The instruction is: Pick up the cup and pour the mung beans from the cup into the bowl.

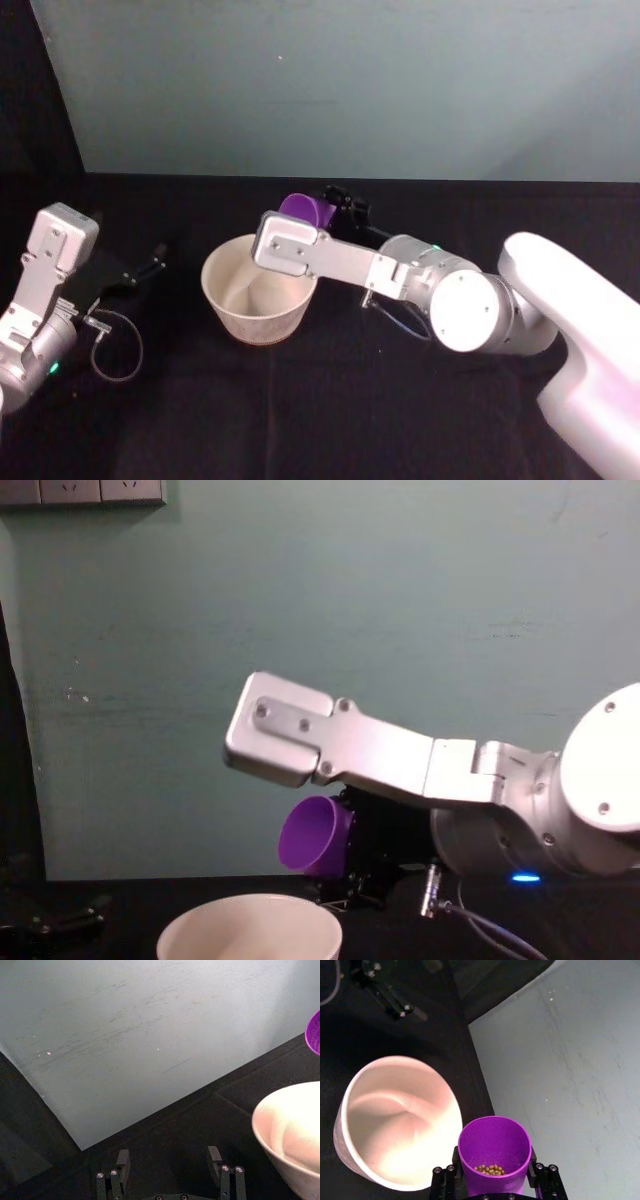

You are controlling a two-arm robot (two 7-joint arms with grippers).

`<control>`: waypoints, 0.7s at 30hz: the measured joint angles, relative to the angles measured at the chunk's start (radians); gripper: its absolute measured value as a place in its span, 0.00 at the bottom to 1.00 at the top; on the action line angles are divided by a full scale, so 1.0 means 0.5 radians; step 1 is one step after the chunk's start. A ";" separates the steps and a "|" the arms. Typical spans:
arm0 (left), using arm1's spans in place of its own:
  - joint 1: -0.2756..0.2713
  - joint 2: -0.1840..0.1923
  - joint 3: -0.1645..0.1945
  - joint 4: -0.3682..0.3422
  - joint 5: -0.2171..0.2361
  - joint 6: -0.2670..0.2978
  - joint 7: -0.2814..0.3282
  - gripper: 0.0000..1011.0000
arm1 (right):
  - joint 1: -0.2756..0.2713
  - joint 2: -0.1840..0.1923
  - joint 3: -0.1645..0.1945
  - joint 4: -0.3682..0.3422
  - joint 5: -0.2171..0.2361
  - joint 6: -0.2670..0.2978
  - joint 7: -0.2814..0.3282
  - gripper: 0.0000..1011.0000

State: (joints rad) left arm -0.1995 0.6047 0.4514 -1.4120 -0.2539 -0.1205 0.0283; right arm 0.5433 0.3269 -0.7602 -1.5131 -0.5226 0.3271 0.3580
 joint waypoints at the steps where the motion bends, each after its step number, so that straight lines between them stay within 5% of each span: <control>1: 0.000 0.000 0.000 0.000 0.000 0.000 0.000 1.00 | 0.009 -0.003 -0.010 0.005 -0.017 0.003 0.008 0.72; 21: 0.000 0.000 0.000 0.000 0.000 0.000 0.000 1.00 | 0.118 -0.062 -0.193 0.055 -0.404 0.074 0.109 0.72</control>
State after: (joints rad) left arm -0.1995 0.6047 0.4514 -1.4120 -0.2539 -0.1205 0.0283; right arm 0.6024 0.2961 -0.8565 -1.4853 -0.7244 0.3639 0.4126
